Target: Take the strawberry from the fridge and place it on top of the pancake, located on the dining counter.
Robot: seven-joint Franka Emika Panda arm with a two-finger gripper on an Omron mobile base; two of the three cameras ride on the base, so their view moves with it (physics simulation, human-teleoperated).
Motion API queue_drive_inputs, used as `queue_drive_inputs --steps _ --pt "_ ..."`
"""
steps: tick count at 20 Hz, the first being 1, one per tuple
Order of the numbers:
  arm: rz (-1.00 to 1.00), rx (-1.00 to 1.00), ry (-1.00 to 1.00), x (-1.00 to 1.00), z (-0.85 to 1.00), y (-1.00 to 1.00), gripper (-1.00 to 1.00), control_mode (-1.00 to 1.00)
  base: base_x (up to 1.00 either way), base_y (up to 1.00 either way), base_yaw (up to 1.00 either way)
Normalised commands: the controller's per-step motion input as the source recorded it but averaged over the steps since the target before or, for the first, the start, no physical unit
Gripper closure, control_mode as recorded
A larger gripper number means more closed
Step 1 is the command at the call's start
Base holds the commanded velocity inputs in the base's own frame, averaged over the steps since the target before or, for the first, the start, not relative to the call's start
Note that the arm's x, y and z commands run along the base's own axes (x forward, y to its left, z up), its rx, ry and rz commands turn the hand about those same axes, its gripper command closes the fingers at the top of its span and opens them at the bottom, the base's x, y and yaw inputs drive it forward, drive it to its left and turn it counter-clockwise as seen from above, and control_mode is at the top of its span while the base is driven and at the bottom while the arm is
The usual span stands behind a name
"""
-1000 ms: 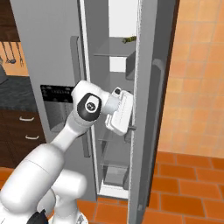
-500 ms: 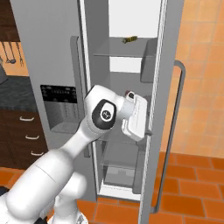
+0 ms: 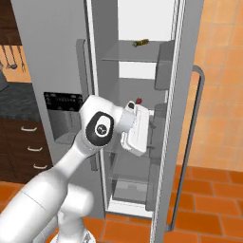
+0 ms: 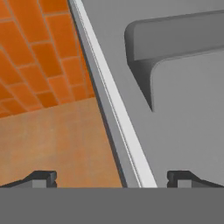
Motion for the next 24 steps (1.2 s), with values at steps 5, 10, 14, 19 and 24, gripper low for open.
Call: queue_drive_inputs --steps 5,10,14,19,24 --pt "-0.17 0.04 -0.16 0.01 -0.06 1.0 -1.0 -1.0 0.0 0.0 0.0" --pt "-0.35 0.3 -0.39 0.0 -0.15 0.98 -1.0 -1.0 0.0 0.0 0.0" --pt "-0.4 0.46 -0.42 0.05 -0.19 0.83 -1.0 -1.0 0.0 0.0 0.0" --pt "-0.43 0.65 -0.37 0.21 -0.37 0.46 -1.0 -1.0 0.0 0.0 0.0" --pt "-0.44 0.55 -0.39 0.14 -0.22 0.57 -1.0 -1.0 0.0 0.0 0.0"
